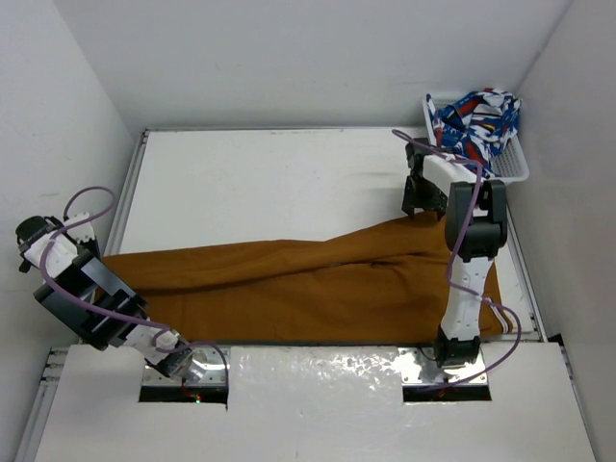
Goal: Fold and stack the trousers
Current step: Fold the trousers
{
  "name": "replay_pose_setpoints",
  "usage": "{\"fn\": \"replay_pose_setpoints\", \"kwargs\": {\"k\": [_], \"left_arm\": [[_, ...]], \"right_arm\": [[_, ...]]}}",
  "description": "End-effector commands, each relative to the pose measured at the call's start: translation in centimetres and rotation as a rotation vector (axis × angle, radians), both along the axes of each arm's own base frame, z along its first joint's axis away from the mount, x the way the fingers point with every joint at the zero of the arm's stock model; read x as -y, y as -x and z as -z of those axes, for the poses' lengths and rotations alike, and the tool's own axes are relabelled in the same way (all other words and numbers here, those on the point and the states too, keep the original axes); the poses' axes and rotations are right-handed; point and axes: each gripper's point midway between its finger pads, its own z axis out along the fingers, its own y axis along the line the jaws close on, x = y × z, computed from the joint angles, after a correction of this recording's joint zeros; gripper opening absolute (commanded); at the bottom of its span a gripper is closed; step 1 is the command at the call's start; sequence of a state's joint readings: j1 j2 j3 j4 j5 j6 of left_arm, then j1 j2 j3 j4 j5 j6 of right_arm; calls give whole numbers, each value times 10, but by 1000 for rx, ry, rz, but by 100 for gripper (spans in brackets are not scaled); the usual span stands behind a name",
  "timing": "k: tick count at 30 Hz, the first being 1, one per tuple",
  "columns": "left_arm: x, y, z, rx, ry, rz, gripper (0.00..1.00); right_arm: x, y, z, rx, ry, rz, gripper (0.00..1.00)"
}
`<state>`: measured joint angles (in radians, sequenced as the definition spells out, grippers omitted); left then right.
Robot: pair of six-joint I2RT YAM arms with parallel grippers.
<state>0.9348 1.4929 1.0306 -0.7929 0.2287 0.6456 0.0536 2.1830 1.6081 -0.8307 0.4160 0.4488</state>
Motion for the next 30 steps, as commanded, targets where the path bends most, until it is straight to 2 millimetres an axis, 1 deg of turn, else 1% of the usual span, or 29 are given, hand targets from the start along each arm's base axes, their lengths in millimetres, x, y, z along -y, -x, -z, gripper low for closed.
{"fn": "replay_pose_setpoints", "kwargs": {"k": [1,2,4,5,6,7,8,9,10,11,13,15,16,17,18,19,20,21,23,24,25,27,28,29,30], "left_arm": [[-13,-10,-10,32,-50,-4,0],[-14,-9,-10,29,-52,-5,0],[-15,-9,-11,26,-59,-3,0],[-16,-8,-12,21,-66,-3,0],[-17,-8,-12,19,-71,-4,0],[-17,-7,-12,15,-74,-3,0],[-18,-6,-12,14,-78,-3,0],[-18,-6,-12,13,-81,-2,0],[-18,-7,-12,14,-81,-3,0],[-18,-7,-12,17,-81,-4,0],[-18,-8,-13,25,-80,-5,0],[-19,-9,-14,30,-82,-4,0],[-19,-10,-15,31,-83,-4,0],[-20,-11,-16,32,-88,-3,0],[-20,-10,-16,31,-89,-4,0],[-20,-10,-16,32,-89,-3,0],[-21,-10,-16,32,-89,-3,0],[-21,-11,-16,33,-90,-3,0],[-20,-11,-16,34,-85,-2,0],[-20,-11,-16,34,-84,-1,0],[-20,-11,-16,34,-84,2,0],[-19,-9,-16,29,-86,3,0],[-19,-9,-16,28,-88,4,0],[-18,-8,-15,23,-86,3,0],[-18,-7,-14,21,-84,4,0]], "right_arm": [[4,23,21,-67,10,27,67],[5,29,28,-86,6,34,61],[5,31,33,-80,-5,51,44],[6,32,34,-73,-4,57,31],[8,36,34,-72,-6,58,25],[11,35,33,-55,-4,67,19],[13,41,35,-62,-1,72,8],[15,39,30,-41,2,73,3],[20,37,28,-22,3,74,0],[20,41,29,-23,4,67,0],[21,37,21,17,0,36,0],[16,34,17,49,-30,10,0],[12,21,5,120,-52,-23,0],[1,22,7,132,-117,-50,0],[-3,16,3,168,-139,-61,13],[-5,12,-7,201,-149,-62,21],[-6,11,-9,220,-153,-55,28],[-5,3,-15,265,-149,-37,40],[-6,-6,-28,335,-159,-9,51],[5,-10,-32,376,-171,71,55],[5,-16,-36,411,-182,97,60],[11,-18,-38,431,-188,173,64],[13,-13,-34,405,-181,194,65],[15,-12,-35,395,-168,213,67],[18,-8,-28,363,-154,235,69]]}}
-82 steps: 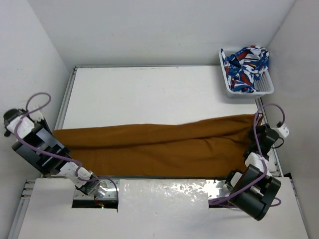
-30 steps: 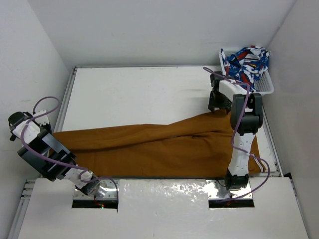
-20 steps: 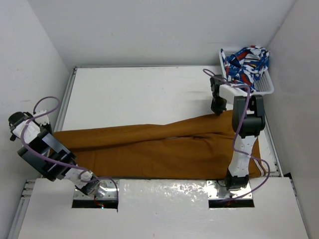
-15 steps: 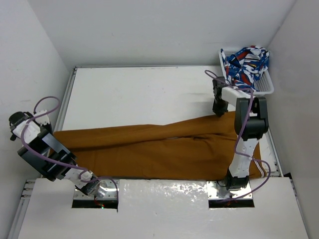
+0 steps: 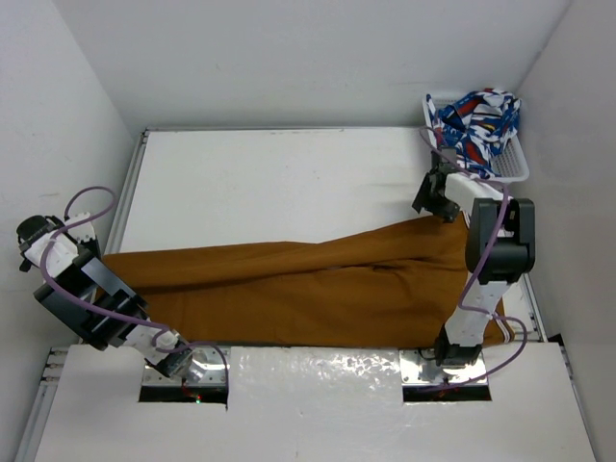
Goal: Fold and stack the trousers
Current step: Fold the trousers
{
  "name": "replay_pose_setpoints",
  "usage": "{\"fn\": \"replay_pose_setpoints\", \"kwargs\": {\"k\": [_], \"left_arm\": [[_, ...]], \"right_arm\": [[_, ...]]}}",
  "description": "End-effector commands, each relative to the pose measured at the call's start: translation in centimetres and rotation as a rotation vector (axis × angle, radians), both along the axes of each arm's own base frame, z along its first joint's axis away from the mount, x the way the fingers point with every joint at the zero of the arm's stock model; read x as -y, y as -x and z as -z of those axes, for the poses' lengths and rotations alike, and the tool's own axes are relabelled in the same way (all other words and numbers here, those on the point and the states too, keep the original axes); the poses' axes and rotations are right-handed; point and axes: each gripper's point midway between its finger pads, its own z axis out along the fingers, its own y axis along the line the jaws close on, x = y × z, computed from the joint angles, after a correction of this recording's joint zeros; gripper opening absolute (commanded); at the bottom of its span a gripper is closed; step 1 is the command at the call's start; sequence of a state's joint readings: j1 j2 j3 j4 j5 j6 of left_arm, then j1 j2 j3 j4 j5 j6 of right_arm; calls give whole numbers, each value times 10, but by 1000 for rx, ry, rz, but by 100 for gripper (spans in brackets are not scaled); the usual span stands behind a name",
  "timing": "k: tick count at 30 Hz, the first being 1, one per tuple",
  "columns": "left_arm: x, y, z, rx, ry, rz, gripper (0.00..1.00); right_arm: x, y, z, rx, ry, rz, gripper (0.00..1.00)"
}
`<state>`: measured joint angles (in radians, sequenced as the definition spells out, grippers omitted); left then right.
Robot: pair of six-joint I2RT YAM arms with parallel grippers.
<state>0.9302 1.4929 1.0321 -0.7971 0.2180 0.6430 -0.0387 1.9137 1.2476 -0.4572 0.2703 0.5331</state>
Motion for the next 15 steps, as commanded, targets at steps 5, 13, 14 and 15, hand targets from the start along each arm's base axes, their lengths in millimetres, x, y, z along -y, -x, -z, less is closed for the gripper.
{"fn": "replay_pose_setpoints", "kwargs": {"k": [5,13,14,15], "left_arm": [[-19,-8,-12,23,-78,5,0],[-23,-10,-16,25,-88,1,0],[-23,-9,-16,22,-86,1,0],[-23,-9,-17,23,-90,0,0]], "right_arm": [[22,4,-3,-57,23,217,82],[23,47,61,-290,35,225,71],[22,49,65,-291,31,231,63],[21,54,68,-302,29,233,45]]}}
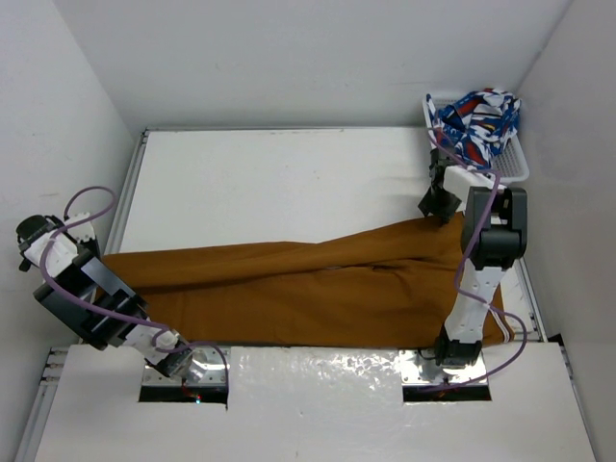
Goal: Fold and stack the trousers
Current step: Fold the trousers
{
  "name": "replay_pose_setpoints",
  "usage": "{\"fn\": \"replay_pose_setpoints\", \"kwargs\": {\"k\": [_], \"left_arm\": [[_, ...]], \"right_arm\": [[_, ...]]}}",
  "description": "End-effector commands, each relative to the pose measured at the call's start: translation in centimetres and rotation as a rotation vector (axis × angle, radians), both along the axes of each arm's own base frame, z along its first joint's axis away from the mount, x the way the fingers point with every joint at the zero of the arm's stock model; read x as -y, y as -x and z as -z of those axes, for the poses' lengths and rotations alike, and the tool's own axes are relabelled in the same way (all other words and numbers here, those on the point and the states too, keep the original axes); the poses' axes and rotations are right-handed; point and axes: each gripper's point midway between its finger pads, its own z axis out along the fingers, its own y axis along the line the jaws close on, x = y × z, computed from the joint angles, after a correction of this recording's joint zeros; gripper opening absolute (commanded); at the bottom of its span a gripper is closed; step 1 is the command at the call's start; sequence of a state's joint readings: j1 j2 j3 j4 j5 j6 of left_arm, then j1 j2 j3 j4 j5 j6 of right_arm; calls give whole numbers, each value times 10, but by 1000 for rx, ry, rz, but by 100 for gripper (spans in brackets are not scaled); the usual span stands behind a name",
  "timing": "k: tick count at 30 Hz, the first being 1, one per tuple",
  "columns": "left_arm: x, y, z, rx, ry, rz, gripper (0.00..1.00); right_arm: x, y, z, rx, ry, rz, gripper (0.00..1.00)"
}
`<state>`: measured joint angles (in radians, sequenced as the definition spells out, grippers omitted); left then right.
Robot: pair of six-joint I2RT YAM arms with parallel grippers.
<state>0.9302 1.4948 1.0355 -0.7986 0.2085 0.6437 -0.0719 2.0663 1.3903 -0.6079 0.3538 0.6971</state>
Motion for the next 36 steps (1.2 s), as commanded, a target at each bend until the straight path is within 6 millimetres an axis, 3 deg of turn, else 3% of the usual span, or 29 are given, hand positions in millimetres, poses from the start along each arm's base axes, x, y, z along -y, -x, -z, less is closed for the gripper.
{"fn": "replay_pose_setpoints", "kwargs": {"k": [1,3,4,7,11,14,15,18,21,27,30,31,32,33,35,36], "left_arm": [[-23,-10,-18,29,-89,1,0],[-23,-10,-18,26,-91,0,0],[-24,-10,-19,25,-94,-1,0],[-26,-12,-20,31,-99,0,0],[-32,-22,-33,79,-114,-1,0],[-38,-37,-53,143,-128,8,0],[-40,-40,-58,158,-131,8,0],[-46,-48,-74,184,-148,14,0],[-46,-50,-79,195,-149,22,0],[-29,-51,-88,233,-110,75,0],[-20,-44,-92,204,-80,111,0],[-26,-37,-95,171,-103,90,0],[-32,-31,-96,150,-118,63,0],[-43,-24,-100,111,-154,34,0],[-50,-11,-102,67,-160,16,0],[-50,-6,-105,58,-149,12,0]], "right_arm": [[-2,62,49,-209,-11,30,38],[-2,62,49,-183,-12,28,25],[-2,66,49,-183,-12,24,12],[6,52,29,-135,30,-12,0],[19,25,-9,-56,102,-84,0],[24,3,-50,81,134,-118,0],[28,-6,-73,165,144,-119,0],[31,-9,-97,271,122,-111,0],[32,3,-115,339,108,-92,0],[27,43,-121,444,72,-32,0],[39,84,-129,469,90,98,0],[42,103,-119,451,87,148,0],[51,122,-131,501,93,247,0],[53,140,-120,480,95,288,0],[63,161,-128,515,126,355,0],[66,177,-119,471,144,379,0]]}}
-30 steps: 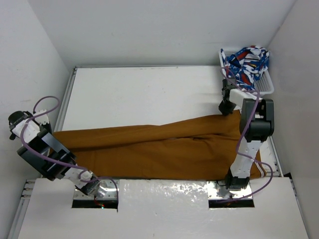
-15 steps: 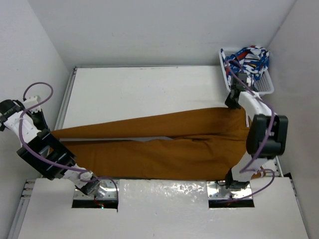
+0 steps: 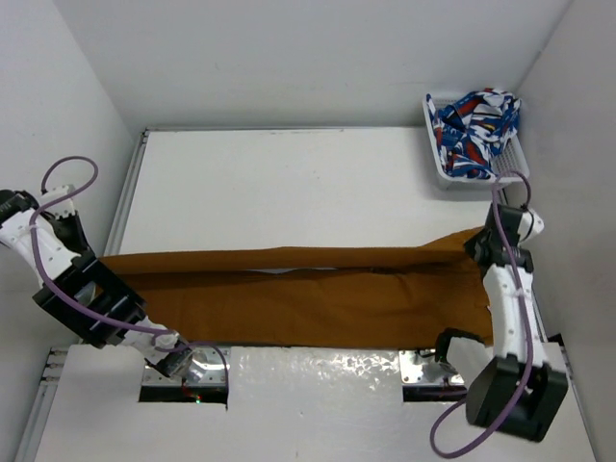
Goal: Fold and stack the trousers
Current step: Fold the trousers
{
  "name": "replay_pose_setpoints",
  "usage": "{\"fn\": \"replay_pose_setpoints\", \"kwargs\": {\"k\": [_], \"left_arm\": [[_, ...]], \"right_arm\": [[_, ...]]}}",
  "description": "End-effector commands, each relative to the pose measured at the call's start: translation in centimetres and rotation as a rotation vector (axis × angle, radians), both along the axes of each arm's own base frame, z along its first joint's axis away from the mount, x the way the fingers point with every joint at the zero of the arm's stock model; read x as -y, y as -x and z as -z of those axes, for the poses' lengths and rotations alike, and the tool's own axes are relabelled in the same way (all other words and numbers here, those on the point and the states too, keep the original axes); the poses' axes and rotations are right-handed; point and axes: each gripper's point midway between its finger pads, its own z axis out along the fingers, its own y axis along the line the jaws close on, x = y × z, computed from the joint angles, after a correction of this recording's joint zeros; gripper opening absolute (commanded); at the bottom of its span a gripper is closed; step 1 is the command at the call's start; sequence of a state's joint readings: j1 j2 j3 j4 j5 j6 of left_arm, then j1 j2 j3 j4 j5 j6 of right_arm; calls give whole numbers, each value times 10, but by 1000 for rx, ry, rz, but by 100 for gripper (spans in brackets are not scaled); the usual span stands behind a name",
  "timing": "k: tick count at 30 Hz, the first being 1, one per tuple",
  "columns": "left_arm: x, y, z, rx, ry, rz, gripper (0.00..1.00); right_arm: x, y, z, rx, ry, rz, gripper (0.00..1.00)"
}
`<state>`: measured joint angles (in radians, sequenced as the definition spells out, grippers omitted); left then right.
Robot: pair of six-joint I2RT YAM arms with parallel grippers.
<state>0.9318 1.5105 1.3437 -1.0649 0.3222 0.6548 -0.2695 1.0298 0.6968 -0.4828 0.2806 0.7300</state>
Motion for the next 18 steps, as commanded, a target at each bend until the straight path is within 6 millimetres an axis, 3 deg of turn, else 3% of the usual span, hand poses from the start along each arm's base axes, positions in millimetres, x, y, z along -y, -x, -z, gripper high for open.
{"fn": "replay_pose_setpoints", "kwargs": {"k": [1,6,8,11,14,15,18], "left_arm": [[-47,19,-28,-36,-177,-26,0],[-15,32,-8,-61,-102,85,0],[-13,45,3,-116,-100,92,0],[-20,63,9,-156,-97,56,0],[-37,65,-7,-143,-141,35,0],[-42,64,-15,-135,-159,34,0],[-45,62,-18,-125,-173,51,0]], "right_arm": [[36,43,0,-35,88,225,0],[22,86,31,-157,29,278,0],[18,114,49,-222,13,340,0],[25,132,50,-236,48,387,0],[32,122,21,-209,75,364,0],[38,110,-4,-164,94,357,0],[46,105,-37,-159,140,339,0]]}}
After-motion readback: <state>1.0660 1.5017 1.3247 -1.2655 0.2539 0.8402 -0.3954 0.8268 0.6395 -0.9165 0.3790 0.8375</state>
